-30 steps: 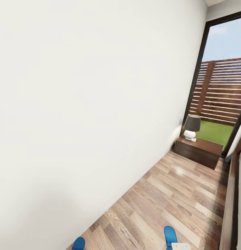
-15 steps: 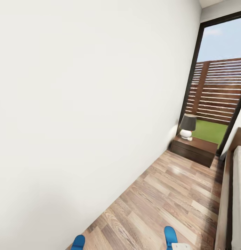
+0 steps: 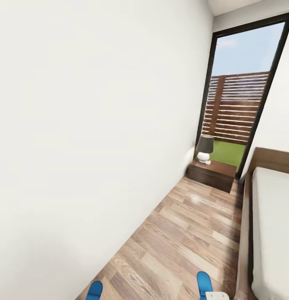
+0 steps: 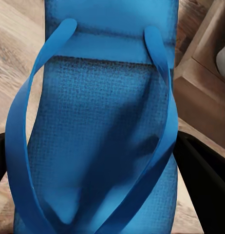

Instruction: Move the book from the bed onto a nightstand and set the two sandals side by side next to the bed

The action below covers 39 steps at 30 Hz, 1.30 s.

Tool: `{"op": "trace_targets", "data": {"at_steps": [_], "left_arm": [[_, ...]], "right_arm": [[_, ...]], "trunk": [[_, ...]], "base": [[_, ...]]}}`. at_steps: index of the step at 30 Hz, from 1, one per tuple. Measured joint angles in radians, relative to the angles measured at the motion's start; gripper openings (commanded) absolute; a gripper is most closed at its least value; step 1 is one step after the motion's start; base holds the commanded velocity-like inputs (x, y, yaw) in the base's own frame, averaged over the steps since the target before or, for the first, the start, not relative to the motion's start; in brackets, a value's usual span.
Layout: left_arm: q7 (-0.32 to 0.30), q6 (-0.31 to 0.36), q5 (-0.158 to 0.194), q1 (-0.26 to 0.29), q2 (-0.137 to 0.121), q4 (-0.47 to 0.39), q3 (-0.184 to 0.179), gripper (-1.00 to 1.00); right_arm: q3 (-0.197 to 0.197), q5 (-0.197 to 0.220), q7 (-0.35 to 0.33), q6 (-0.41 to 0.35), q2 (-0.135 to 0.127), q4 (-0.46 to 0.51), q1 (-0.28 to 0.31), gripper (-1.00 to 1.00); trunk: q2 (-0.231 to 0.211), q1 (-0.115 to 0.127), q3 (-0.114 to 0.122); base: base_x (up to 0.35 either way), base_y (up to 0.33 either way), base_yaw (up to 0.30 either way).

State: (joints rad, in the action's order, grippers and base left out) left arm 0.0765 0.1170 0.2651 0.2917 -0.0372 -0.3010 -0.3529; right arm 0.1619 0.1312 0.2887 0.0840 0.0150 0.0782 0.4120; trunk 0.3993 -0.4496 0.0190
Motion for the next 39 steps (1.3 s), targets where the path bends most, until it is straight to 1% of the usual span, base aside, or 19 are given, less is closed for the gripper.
{"op": "trace_targets", "data": {"at_steps": [8,18,26,31,39], "left_arm": [[0.000,0.000,-0.001,0.000,0.000,-0.001,-0.002,-1.00],[0.000,-0.048,-0.005,0.000,0.001,-0.002,-0.007,-1.00],[0.000,-0.053,-0.005,0.000,0.000,0.000,-0.007,-1.00],[0.000,-0.054,-0.005,0.000,0.000,0.001,-0.007,-1.00],[0.001,-0.054,-0.006,0.000,0.001,0.002,-0.007,-1.00]], "right_arm": [[0.000,0.000,0.000,0.000,0.000,0.000,0.000,-1.00],[0.000,0.001,0.000,0.000,0.000,0.001,-0.003,-1.00],[0.000,0.001,-0.001,0.000,0.000,0.000,-0.003,-1.00],[0.000,0.001,-0.001,0.000,0.000,0.000,-0.003,-1.00],[0.000,0.001,-0.001,0.000,0.000,0.000,-0.003,-1.00]], "trunk": [[0.000,0.000,0.000],[0.000,0.000,0.000],[0.000,0.000,0.000],[0.000,0.000,0.002],[0.000,0.000,0.009]], "base": [[0.000,0.000,-0.065],[0.000,0.000,-0.005],[0.000,0.000,-0.014],[0.000,0.000,-0.151],[0.000,0.000,-0.228]]}}
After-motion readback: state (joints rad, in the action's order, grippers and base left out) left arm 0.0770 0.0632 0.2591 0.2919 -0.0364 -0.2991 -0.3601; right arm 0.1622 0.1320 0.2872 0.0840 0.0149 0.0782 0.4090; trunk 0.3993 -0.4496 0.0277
